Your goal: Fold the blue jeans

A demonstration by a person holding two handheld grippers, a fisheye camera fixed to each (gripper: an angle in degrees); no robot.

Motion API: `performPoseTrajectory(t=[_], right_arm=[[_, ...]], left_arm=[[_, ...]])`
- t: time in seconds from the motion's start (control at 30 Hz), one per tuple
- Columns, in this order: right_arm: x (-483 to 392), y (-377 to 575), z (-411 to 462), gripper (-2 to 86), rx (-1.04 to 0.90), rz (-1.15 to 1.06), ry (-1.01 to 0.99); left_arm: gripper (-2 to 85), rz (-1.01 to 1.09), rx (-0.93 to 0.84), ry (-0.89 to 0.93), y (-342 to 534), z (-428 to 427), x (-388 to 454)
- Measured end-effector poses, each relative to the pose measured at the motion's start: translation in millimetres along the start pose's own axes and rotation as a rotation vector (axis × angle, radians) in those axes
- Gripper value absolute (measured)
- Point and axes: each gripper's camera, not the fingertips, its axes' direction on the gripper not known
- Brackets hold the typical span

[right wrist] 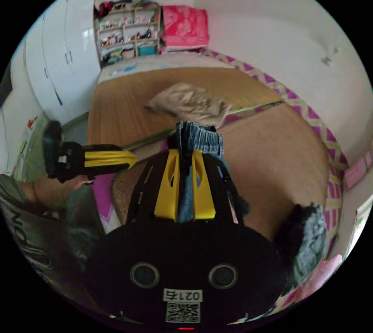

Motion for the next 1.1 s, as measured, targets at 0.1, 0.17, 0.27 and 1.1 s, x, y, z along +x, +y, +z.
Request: performPoseTrajectory(t=[0.1,0.17,0.27,1.1], right_arm=[[-24,10,45,4.3,-0.016,0.032,-0.08],[-32,20,36,6.2,0.043,-0.009,0.015],[-32,40,13,9.2,0.113,-0.045,0.01],[206,376,-254,4.5,0.659,0.666,-0.061]], left_arm=[[3.4,-0.038,-0.027,-0.01,12,-5,-34],[4.6,-0.054,-0.032,-0.032,16,-6,-50],[5.8,-0.083,-0.043,0.008,17,1,-65],[6.2,0.002,-0.053,0.133,-8,43,-27]])
